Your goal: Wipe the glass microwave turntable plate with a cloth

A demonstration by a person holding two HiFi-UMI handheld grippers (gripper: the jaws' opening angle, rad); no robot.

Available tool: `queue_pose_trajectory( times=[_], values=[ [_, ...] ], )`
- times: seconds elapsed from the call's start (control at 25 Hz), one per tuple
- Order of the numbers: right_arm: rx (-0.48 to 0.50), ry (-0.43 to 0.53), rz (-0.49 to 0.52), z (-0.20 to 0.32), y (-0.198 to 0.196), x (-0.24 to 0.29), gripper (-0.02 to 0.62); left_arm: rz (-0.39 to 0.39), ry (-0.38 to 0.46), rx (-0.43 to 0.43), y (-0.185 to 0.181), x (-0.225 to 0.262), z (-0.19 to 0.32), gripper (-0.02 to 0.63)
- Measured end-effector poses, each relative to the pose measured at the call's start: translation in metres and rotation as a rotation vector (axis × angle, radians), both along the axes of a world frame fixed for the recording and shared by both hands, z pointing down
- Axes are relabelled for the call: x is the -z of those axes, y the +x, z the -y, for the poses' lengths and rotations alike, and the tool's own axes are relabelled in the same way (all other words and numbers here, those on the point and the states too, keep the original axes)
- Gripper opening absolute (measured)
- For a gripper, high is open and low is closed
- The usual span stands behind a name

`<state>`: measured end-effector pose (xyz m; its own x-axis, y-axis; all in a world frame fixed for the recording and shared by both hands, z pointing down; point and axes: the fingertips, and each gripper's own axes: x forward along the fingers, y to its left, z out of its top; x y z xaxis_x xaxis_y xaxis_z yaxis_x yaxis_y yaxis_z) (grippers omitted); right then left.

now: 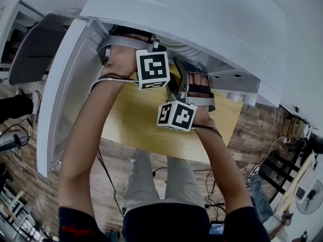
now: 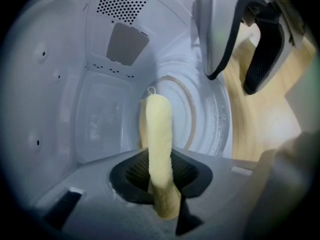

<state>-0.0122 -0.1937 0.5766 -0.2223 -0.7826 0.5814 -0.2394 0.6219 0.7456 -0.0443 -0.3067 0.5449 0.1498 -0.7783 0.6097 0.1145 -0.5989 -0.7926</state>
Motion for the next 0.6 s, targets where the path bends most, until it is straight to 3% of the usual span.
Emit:
queue_pose_trajectory(
  times=[0.6],
  values=[
    [-0.002, 0.003, -0.001, -0.001, 0.000, 0.000, 0.273, -0.002, -0.020, -0.045, 0.023, -0.001, -0.006, 0.074]
  ],
)
